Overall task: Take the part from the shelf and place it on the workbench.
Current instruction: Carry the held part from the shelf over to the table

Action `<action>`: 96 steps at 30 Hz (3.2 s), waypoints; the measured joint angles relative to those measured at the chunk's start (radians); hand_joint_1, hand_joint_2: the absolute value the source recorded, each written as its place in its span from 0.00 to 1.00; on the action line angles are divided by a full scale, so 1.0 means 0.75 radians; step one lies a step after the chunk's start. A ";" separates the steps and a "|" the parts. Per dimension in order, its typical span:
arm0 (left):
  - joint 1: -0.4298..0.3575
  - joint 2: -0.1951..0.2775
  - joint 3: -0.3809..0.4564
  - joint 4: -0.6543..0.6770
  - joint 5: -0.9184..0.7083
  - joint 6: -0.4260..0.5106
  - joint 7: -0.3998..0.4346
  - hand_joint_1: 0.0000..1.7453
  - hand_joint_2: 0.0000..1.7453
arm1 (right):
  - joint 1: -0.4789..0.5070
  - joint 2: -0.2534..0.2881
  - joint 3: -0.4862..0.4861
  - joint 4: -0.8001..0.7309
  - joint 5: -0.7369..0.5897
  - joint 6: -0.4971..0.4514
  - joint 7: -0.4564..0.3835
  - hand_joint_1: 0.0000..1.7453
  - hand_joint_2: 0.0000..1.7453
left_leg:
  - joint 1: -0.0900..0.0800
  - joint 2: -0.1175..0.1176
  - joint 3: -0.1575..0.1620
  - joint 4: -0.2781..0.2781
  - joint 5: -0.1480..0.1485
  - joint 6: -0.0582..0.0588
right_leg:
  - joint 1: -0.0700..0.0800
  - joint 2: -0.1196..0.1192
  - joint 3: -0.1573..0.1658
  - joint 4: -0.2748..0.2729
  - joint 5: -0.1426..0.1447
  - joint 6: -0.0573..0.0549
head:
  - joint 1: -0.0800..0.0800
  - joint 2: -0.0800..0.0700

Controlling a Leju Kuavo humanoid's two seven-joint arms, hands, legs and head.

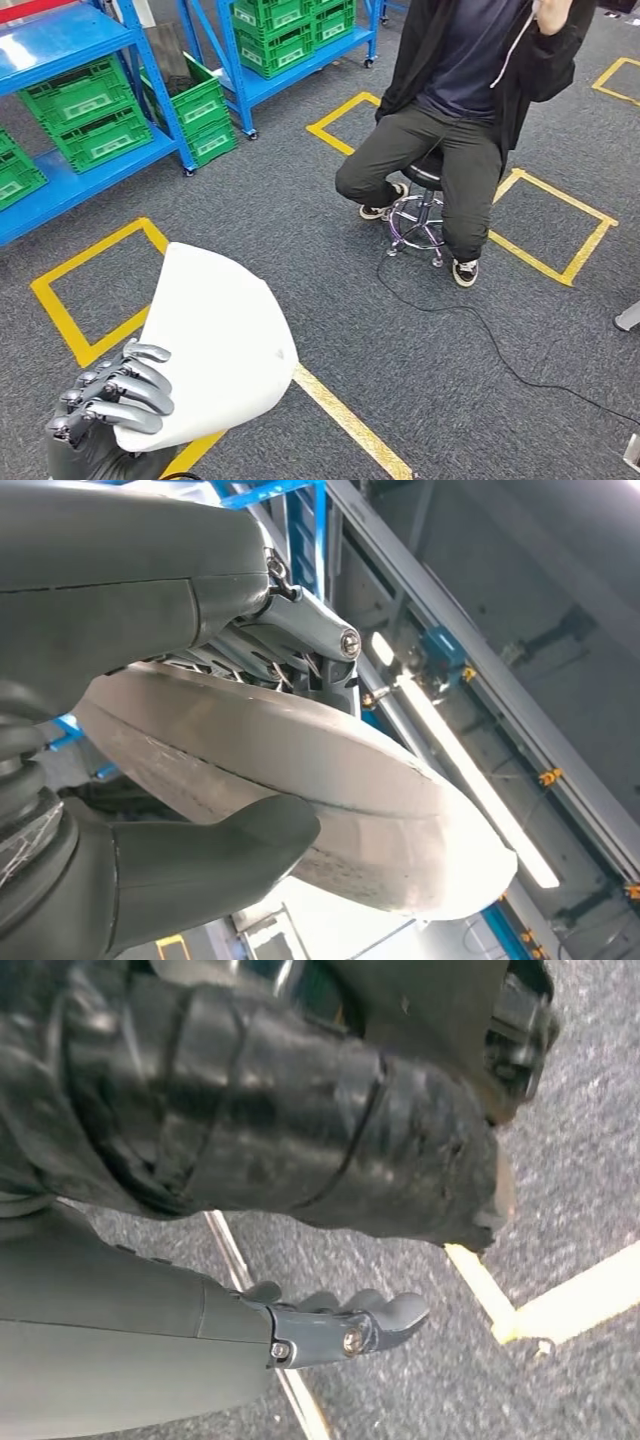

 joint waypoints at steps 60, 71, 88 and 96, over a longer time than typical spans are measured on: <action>0.038 0.025 0.025 -0.037 0.017 -0.012 -0.005 1.00 1.00 | 0.009 0.010 0.014 0.004 0.141 0.086 0.094 0.00 0.00 | -0.001 -0.011 0.000 0.032 -0.051 0.008 | 0.018 -0.010 -0.022 0.028 -0.009 -0.008 | 0.005 -0.001; 0.041 0.033 0.024 -0.037 0.018 -0.006 -0.005 1.00 1.00 | 0.021 0.014 0.035 0.011 0.176 0.104 0.151 0.00 0.00 | 0.019 -0.161 -0.107 0.265 -0.117 -0.024 | 0.000 0.161 -0.010 0.008 0.016 -0.044 | -0.020 0.000; 0.036 0.041 0.012 -0.038 0.037 -0.005 -0.004 1.00 1.00 | 0.042 -0.008 0.049 0.014 0.202 0.143 0.167 0.00 0.00 | 0.005 -0.039 -0.004 0.028 -0.051 0.027 | 0.006 0.005 -0.062 0.106 -0.026 0.013 | 0.006 0.000; 0.099 0.040 0.097 -0.039 0.094 -0.066 -0.004 1.00 1.00 | 0.045 -0.016 0.054 0.014 0.208 0.151 0.169 0.00 0.00 | 0.011 -0.099 -0.056 0.191 -0.163 -0.019 | 0.012 0.059 -0.001 0.001 0.002 -0.050 | -0.012 0.000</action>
